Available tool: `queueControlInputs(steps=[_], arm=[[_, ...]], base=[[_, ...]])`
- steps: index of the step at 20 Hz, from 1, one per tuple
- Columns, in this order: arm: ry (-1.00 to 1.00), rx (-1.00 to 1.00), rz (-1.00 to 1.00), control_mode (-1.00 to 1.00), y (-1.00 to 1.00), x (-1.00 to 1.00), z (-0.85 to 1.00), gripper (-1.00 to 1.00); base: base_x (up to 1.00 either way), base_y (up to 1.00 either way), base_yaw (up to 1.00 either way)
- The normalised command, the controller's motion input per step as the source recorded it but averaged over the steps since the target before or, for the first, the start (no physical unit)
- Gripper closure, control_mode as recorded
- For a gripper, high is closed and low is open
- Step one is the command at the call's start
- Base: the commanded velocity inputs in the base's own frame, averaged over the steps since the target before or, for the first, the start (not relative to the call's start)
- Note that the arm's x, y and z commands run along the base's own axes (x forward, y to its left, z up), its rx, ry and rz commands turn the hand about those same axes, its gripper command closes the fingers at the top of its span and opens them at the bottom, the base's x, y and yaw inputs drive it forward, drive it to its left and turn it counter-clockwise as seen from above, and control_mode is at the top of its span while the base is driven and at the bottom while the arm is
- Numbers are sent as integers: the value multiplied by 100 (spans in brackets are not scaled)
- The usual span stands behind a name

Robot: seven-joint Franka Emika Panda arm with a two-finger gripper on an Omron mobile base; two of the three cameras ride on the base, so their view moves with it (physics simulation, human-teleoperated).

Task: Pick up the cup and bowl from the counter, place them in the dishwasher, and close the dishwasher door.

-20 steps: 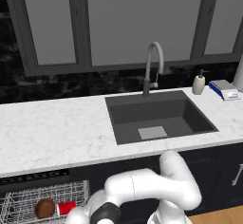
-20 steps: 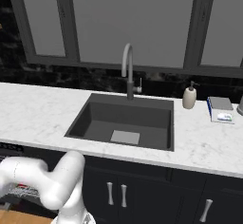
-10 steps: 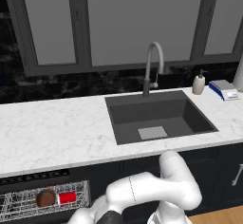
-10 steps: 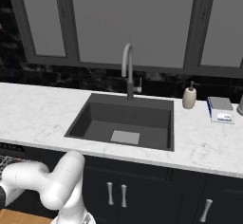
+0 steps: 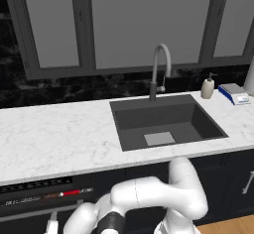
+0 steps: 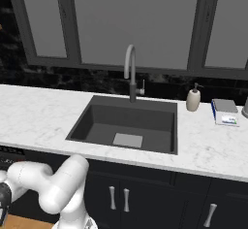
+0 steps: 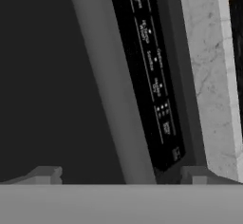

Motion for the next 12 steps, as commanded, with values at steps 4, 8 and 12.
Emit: queueControlInputs(steps=[4,8,12], arm=[[-9,0,-10,-100,13,100,-4,-100],[-7,0,-11,-100,13,100,-22,-100],[-7,0,-12,-100,10,100,-27,-100]], base=[[0,0,0],[0,0,0],[0,0,0]])
